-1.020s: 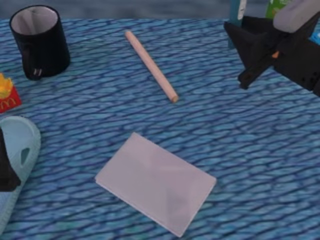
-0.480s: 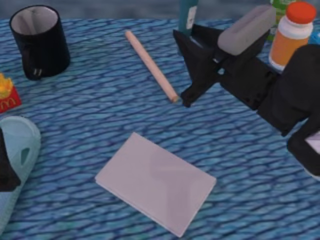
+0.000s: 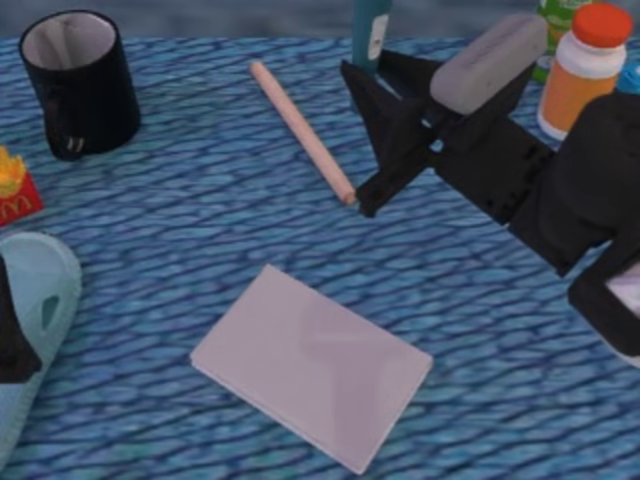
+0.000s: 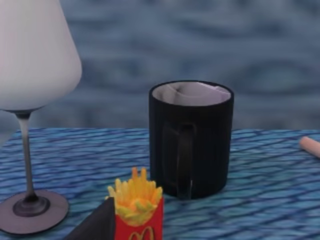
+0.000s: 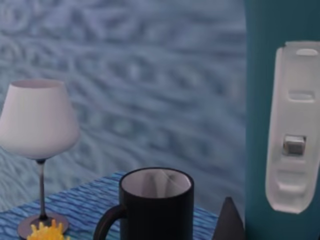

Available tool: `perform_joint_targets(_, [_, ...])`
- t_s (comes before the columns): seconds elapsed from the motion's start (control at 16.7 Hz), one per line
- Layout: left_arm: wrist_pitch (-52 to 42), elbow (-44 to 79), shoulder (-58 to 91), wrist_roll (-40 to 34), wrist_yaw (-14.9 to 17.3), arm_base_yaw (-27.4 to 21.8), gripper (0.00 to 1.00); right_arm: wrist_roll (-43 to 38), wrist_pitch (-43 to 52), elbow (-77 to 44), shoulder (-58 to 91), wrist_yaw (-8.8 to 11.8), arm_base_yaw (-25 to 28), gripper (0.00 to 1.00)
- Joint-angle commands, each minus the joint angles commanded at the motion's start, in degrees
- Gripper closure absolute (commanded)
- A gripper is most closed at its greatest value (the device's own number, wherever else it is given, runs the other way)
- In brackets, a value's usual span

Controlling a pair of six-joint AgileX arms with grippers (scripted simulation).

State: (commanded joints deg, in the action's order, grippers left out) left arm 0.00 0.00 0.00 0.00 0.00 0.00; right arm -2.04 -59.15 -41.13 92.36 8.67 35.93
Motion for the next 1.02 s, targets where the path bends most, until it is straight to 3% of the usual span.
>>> perform_joint_targets(0.24, [0.04,0.07,0.08,0.01,0.07,-0.03,0.0,0.01,-0.01,0.01,0.01,-0.03,0.02,1.0])
perform_joint_targets(0.42, [1.71,2.94,3.8,0.41,2.85,-1.35,0.0,0.01,-0.01,0.01,0.01,-0.03,0.02,1.0])
perform_joint_targets(0.66, [6.63,11.43,17.13,1.68,10.87,-5.02,0.0,0.01,-0.01,0.01,0.01,-0.03,0.02,1.0])
perform_joint_targets(1.02, [15.38,26.92,45.01,3.95,26.06,-11.97,0.0,0.01,-0.01,0.01,0.01,-0.03,0.02,1.0])
